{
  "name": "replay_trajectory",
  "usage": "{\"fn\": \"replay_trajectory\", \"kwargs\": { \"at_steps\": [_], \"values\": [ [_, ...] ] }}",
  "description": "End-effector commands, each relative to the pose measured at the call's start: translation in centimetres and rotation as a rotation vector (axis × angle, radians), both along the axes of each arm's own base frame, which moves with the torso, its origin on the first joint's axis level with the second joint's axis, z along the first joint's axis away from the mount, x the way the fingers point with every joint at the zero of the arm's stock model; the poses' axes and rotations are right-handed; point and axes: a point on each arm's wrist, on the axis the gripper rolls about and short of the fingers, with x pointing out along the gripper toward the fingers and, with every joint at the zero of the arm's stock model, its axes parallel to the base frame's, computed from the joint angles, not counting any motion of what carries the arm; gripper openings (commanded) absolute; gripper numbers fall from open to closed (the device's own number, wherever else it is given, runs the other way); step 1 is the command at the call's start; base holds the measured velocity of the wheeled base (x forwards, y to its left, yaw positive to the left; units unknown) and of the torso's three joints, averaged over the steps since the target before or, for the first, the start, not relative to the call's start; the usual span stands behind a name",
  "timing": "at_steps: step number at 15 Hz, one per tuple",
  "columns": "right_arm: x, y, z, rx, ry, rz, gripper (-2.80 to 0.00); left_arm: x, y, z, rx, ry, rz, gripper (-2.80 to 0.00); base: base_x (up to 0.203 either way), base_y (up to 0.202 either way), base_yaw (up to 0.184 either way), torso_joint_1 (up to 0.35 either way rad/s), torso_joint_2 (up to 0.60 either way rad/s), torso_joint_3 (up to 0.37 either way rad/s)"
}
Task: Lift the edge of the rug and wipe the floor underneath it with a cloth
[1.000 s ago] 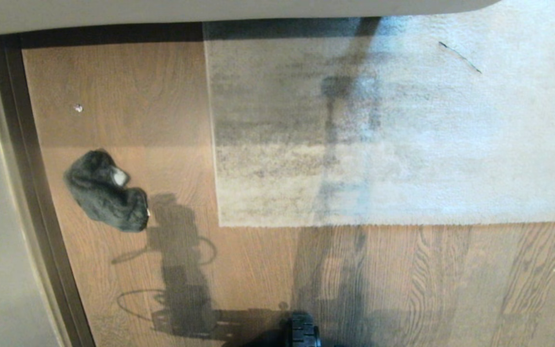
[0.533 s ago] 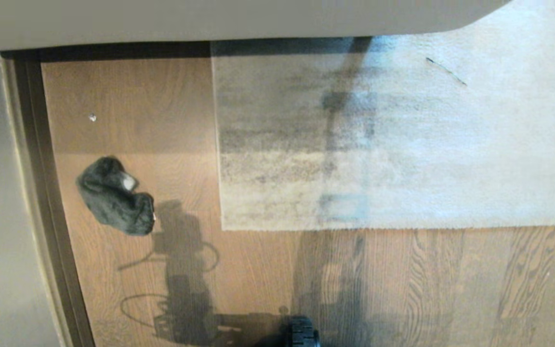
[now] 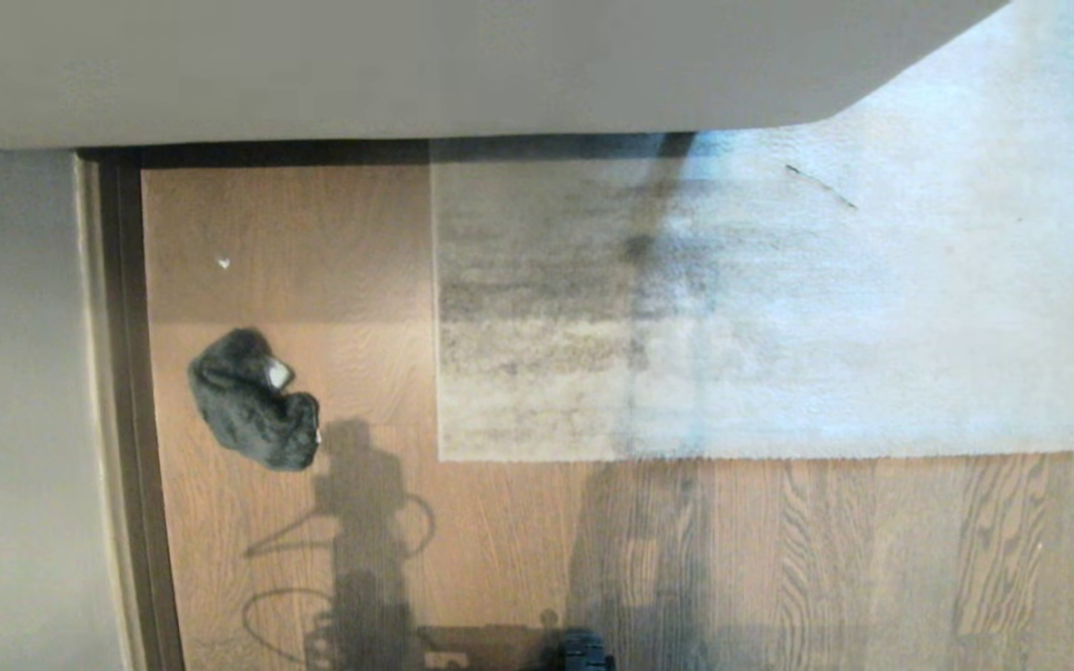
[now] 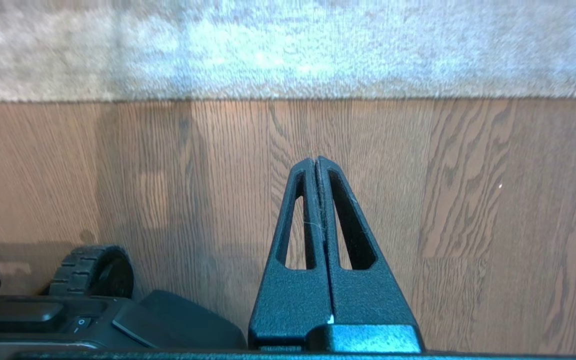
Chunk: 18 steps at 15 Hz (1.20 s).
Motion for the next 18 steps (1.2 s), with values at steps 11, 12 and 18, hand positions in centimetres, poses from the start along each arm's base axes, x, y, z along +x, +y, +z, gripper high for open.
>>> {"fn": "replay_trajectory", "kwargs": {
  "at_steps": [11, 12, 18],
  "values": [
    [0.01, 0.0, 0.0, 0.0, 0.001, 0.0, -2.8, 0.0, 0.0, 0.01, -0.003, -0.002, 0.0, -2.8, 0.0, 0.0, 0.0, 0.002, 0.0, 0.202],
    [0.01, 0.0, 0.0, -0.001, 0.001, 0.0, -2.8, 0.0, 0.0, 0.01, -0.003, -0.002, 0.0, -2.8, 0.0, 0.0, 0.0, 0.002, 0.0, 0.197],
    [0.01, 0.0, 0.0, -0.001, 0.001, 0.001, -2.8, 0.0, 0.0, 0.01, -0.008, -0.002, 0.0, -2.8, 0.0, 0.0, 0.0, 0.0, 0.0, 0.203]
  ]
}}
